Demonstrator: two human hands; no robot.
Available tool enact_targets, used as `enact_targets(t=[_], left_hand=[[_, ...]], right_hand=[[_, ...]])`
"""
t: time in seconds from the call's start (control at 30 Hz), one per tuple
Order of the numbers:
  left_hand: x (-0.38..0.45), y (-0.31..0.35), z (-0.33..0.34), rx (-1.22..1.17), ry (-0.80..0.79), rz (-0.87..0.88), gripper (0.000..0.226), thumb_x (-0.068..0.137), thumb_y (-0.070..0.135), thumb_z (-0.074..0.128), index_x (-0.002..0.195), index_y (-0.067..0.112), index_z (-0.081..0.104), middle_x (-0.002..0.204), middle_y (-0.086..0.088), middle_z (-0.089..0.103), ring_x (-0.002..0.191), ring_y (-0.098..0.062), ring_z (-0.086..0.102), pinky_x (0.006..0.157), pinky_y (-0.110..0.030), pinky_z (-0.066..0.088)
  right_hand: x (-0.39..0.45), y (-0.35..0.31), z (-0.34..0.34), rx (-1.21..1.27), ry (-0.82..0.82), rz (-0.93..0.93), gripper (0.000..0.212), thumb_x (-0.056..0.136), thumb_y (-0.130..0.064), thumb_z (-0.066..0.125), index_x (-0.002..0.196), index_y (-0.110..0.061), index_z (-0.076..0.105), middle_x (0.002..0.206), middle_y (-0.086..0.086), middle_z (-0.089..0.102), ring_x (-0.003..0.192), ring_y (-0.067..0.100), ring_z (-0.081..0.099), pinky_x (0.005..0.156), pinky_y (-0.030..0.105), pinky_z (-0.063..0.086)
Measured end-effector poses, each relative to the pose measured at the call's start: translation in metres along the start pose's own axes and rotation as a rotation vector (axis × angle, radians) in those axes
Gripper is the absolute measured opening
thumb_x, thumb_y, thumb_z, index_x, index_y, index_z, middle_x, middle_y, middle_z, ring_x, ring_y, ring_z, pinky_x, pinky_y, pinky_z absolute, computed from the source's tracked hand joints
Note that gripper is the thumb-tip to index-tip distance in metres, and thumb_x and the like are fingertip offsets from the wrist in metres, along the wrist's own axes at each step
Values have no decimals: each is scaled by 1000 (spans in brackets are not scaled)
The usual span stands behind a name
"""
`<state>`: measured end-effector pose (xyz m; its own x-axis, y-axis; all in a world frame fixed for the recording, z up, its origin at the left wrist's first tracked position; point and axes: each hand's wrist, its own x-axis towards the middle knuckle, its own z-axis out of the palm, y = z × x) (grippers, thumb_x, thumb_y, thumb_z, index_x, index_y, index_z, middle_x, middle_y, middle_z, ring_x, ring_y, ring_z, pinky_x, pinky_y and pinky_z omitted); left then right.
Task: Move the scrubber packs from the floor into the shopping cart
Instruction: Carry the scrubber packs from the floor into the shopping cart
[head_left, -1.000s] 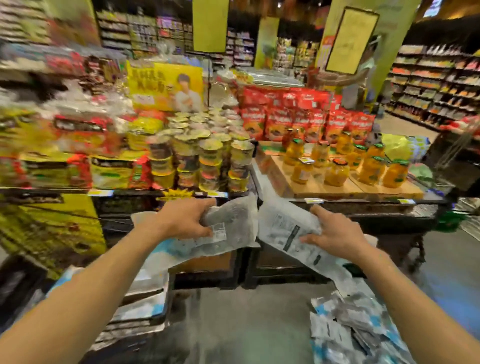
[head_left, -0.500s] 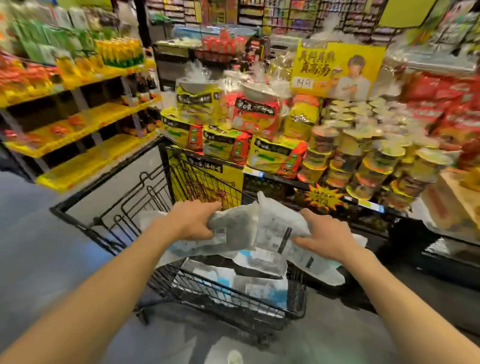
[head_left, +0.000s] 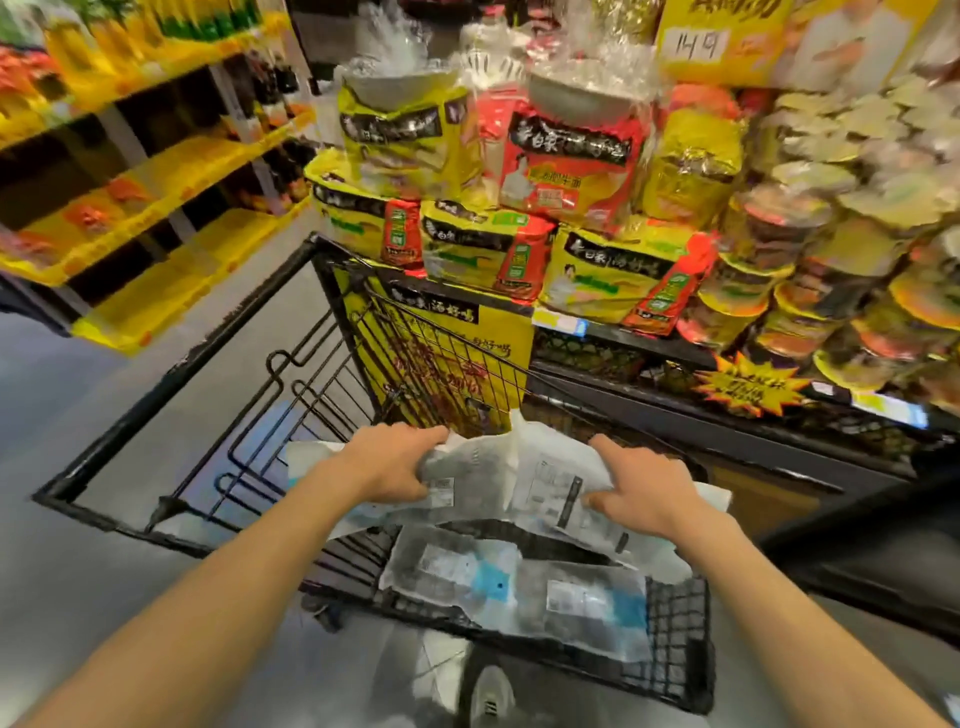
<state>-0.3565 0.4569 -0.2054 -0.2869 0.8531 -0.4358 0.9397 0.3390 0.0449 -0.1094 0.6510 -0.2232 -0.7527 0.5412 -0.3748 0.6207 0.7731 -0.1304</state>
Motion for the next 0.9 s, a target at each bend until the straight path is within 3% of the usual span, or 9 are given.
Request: enact_targets(t=[0.17,0.3,0.5,0.67,0.8,0.9], left_hand=[[63,-12,48,-35,-182,107,60,88,38,68,141,34,40,126,-5,64,114,-30,60,74,-37,42],[116,-17,98,-39,-291,221,65,90,36,69,148,32,40,145,-3,55,132,-28,52,90,-38,46],[183,-28,205,-98,-465,292,68,82,37,75,143,33,45,142,3,57,126,-25,56,95,-35,49],[211,-25,286,-191,-588,355,59,80,33,80,132,33,52,129,2,64,113,-23,62,90,-37,52],[214,-19,319,-199,-598,342,68,81,30,79,141,34,48,126,0,66,112,-25,63,87,-37,53],[213,-15,327,-238,-583,305,77,78,31,81,144,27,42,132,-5,57,120,-27,56,94,-39,49]], right_hand=[[29,11,50,1,-178,65,65,91,-52,63,146,-36,34,133,0,65,118,28,63,85,39,51],[52,18,104,26,-278,113,63,88,-50,65,143,-34,39,133,5,65,119,30,62,87,36,49],[88,27,204,3,-420,124,73,89,-51,63,153,-33,33,150,6,53,139,31,47,110,40,38],[103,41,270,101,-569,183,70,92,-41,64,153,-43,31,132,-1,65,127,27,55,96,33,41],[105,48,303,65,-603,225,69,90,-41,57,153,-35,30,139,6,58,130,31,48,108,45,38],[103,47,310,53,-565,276,74,88,-41,58,155,-28,29,154,11,41,142,35,37,118,53,29]])
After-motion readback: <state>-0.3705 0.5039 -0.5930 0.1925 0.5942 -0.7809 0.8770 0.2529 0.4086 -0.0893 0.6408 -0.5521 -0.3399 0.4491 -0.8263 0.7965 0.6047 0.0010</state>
